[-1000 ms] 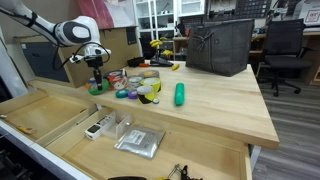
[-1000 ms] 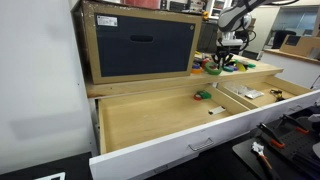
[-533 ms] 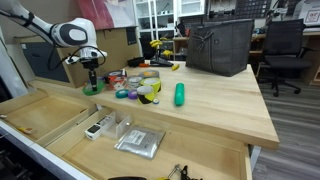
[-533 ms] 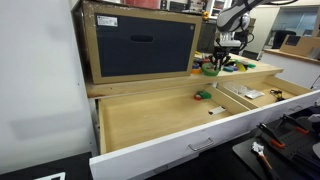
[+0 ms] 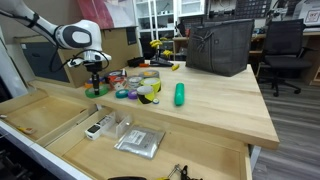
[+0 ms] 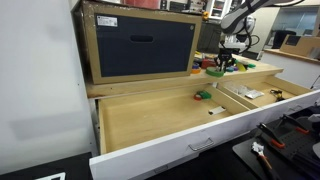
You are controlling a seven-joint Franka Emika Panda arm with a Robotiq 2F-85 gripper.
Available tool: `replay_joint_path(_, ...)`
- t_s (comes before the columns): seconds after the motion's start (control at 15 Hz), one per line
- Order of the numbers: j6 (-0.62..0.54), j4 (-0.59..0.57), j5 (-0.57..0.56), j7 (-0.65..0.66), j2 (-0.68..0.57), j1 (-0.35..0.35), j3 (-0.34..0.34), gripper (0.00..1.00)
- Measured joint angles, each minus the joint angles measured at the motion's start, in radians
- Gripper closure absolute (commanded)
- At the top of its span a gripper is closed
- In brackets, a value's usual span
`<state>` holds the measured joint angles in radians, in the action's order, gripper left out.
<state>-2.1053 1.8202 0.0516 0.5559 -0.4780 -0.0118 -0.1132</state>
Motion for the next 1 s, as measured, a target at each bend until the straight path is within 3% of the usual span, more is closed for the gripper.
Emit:
replay_joint_path(0.4, -0.016, 0.0, 0.01, 0.0, -0.003, 0.045, -0.021, 0.94)
replay_joint_path(1.0, -0.065, -0.002, 0.009, 0.0, -0.008, 0.04, -0.029, 0.94)
